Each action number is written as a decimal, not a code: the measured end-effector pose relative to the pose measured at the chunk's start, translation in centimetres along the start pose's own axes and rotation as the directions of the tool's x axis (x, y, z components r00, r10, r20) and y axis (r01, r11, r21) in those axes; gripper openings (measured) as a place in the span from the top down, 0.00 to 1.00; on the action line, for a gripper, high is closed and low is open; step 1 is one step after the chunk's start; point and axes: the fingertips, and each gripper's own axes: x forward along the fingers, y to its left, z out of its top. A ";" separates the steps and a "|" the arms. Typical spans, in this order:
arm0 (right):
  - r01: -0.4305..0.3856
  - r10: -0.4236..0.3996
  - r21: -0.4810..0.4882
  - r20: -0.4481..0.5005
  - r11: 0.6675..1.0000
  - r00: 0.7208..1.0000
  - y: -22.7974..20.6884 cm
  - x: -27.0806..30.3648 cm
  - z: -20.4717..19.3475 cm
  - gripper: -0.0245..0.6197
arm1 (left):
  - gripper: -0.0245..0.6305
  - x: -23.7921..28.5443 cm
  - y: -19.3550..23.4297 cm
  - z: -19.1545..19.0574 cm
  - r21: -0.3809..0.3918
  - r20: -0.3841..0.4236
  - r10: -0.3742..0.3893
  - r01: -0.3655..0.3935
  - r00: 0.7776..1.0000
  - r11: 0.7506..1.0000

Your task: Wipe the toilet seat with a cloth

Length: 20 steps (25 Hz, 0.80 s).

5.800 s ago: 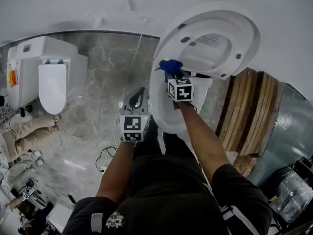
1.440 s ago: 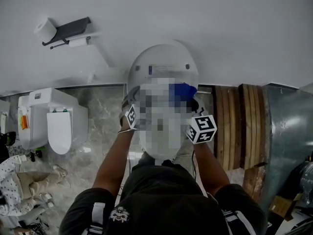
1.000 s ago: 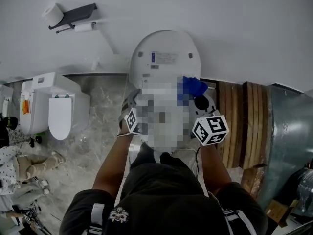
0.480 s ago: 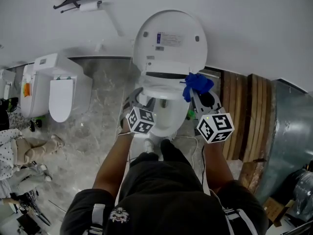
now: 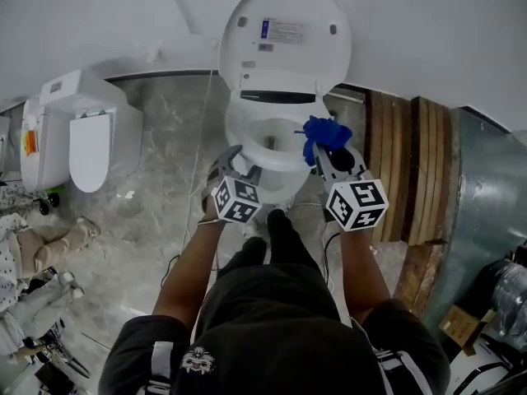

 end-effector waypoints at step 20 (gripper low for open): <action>-0.043 0.056 0.058 -0.254 0.997 0.965 2.1 2.1 -14.1 0.84 | 0.53 2.7 -9.0 -14.1 0.204 -0.266 -0.147 0.205 0.953 0.957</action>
